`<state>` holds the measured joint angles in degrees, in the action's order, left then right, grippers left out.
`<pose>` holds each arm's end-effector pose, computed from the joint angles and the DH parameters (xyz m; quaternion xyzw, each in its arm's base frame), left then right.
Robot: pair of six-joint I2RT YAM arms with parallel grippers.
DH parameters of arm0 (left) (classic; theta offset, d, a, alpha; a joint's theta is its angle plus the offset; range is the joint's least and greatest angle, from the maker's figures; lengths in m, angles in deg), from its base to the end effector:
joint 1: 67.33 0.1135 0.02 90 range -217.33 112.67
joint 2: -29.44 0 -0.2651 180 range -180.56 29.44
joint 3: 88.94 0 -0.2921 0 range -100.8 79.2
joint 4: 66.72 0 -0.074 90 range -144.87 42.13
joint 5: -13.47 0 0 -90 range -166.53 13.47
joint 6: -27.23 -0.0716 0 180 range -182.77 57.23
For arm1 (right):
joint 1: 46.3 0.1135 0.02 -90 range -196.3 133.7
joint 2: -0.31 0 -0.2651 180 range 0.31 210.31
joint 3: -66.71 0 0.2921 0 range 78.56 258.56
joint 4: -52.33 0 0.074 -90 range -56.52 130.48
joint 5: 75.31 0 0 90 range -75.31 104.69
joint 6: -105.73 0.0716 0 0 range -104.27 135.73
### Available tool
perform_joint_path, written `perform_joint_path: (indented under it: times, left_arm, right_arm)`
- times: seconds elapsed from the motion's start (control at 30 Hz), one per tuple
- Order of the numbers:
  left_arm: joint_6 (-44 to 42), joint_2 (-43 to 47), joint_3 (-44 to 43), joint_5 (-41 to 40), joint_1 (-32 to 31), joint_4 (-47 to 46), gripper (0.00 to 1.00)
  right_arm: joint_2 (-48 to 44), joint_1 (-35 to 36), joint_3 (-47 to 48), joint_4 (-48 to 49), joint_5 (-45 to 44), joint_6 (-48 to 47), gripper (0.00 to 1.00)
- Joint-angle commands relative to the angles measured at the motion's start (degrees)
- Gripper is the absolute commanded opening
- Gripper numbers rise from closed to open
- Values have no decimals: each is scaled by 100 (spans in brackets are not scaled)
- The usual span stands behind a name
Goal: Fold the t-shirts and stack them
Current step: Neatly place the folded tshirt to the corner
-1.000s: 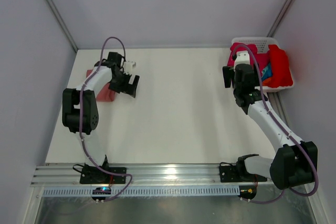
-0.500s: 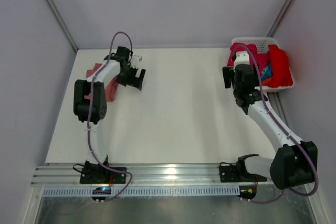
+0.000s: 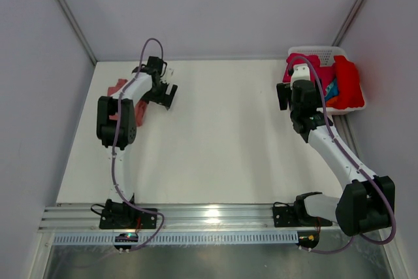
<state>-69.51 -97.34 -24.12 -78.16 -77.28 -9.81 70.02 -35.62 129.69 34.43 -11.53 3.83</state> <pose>0.5107 -0.0875 0.1316 0.1400 0.9724 0.0087 0.1867 0.3437 0.0326 0.2703 -0.0404 0.8278 -0.1965 0.5239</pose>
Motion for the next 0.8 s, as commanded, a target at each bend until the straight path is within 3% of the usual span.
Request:
perform_joint_path:
  times: [0.0,0.77]
  left_arm:
    - [-99,-84,-196,-382,125,108,99]
    - [-837,-971,-1075,-426,898,601,99]
  right_arm:
    - [-169,-22,2,262,-76,4,99]
    - [-177,-22,2,235,-94,4,99]
